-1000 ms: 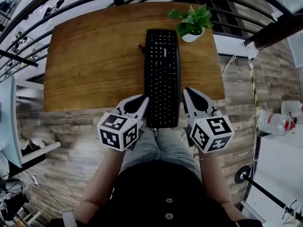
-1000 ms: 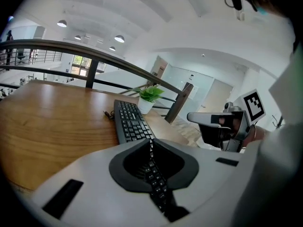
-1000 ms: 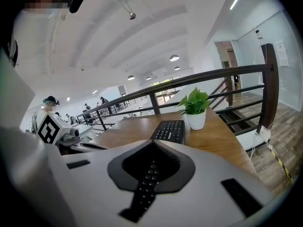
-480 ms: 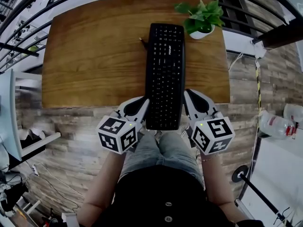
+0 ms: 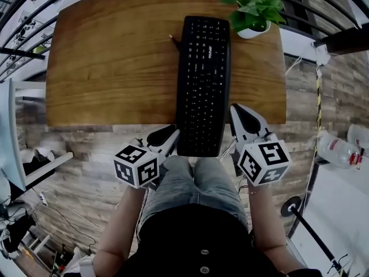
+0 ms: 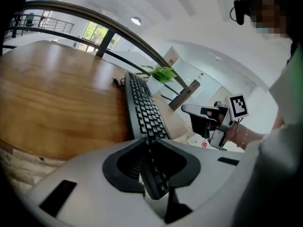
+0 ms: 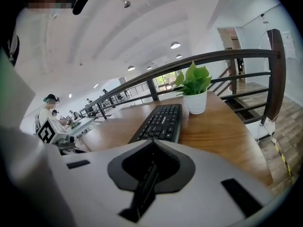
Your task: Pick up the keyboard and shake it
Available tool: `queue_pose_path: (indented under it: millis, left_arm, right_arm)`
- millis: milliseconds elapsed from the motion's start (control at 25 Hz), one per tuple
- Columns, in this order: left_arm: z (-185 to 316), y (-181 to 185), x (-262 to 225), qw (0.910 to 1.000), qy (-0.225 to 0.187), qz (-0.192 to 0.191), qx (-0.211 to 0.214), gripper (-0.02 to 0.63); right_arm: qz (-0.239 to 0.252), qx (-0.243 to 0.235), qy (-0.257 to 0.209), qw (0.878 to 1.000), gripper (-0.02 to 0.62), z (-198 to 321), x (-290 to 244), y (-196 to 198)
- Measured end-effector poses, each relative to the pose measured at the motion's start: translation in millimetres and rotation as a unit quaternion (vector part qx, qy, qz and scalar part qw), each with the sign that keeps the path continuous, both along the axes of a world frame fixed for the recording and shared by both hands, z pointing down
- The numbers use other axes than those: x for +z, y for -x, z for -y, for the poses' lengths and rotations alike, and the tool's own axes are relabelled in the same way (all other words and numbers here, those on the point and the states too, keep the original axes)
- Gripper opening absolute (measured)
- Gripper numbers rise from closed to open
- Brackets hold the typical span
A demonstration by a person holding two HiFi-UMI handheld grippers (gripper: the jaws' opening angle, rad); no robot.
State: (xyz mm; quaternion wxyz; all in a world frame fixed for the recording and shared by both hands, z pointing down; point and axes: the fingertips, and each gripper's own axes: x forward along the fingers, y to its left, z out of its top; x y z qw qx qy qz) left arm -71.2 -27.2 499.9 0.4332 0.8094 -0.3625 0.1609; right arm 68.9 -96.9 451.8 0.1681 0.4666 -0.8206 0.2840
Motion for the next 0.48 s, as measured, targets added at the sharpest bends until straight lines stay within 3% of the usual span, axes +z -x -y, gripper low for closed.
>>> queue_pose_path:
  millis: [80, 200, 480]
  left_arm:
    - [-5.6, 0.6, 6.4, 0.9998, 0.017, -0.007, 0.004, 0.15]
    - [-13.9, -2.2, 17.1, 0.9986, 0.045, -0.025, 0.008, 0.213]
    - [-25.0, -19.5, 38.6, 0.9935, 0.097, -0.059, 0.012, 0.255]
  right_arm:
    - [0.0, 0.001, 0.003, 1.0, 0.028, -0.2, 2.4, -0.8]
    - [-0.002, 0.001, 0.008, 1.0, 0.028, -1.7, 7.2, -2.6]
    - [-0.006, 0.009, 0.018, 1.0, 0.028, -6.6, 16.8, -9.2]
